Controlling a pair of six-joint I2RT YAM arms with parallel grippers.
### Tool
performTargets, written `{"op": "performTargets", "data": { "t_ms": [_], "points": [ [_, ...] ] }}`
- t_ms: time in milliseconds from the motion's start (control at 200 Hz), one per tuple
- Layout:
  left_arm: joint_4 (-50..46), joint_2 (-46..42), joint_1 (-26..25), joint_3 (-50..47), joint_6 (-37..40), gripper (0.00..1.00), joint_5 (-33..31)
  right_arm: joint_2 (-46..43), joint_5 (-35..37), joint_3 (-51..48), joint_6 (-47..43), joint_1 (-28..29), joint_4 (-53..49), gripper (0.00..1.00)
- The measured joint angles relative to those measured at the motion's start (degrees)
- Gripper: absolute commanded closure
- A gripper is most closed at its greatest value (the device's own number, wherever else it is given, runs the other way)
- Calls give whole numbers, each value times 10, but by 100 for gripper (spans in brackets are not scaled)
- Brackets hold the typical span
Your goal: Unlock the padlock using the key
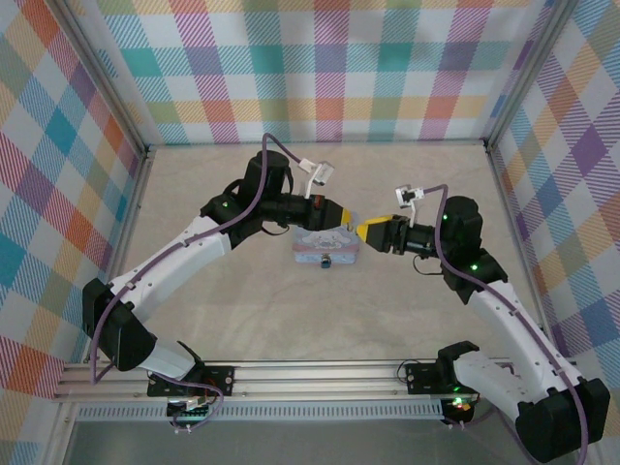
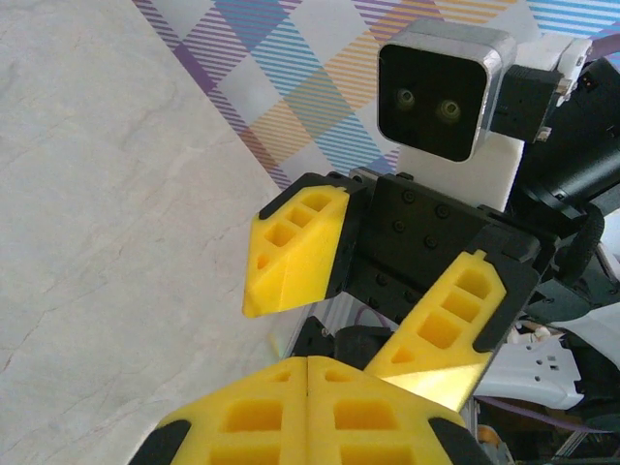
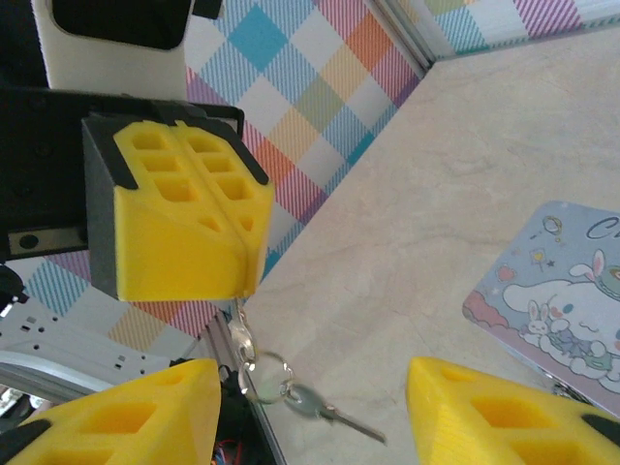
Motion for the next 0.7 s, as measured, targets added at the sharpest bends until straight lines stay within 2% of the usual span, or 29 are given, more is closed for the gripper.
{"op": "performTargets", "data": {
  "t_ms": [110, 335, 545, 700],
  "points": [
    [6, 0, 0, 0, -5, 100, 0, 6, 2, 0, 10, 19, 22, 46],
    [13, 0, 0, 0, -11, 100, 0, 18, 2, 0, 18, 41, 49, 60],
    [21, 0, 0, 0, -13, 100, 0, 23, 4, 0, 24, 47, 53, 68],
    [21, 0, 0, 0, -13, 100, 0, 24, 8, 0, 23, 47, 53, 80]
  ]
}}
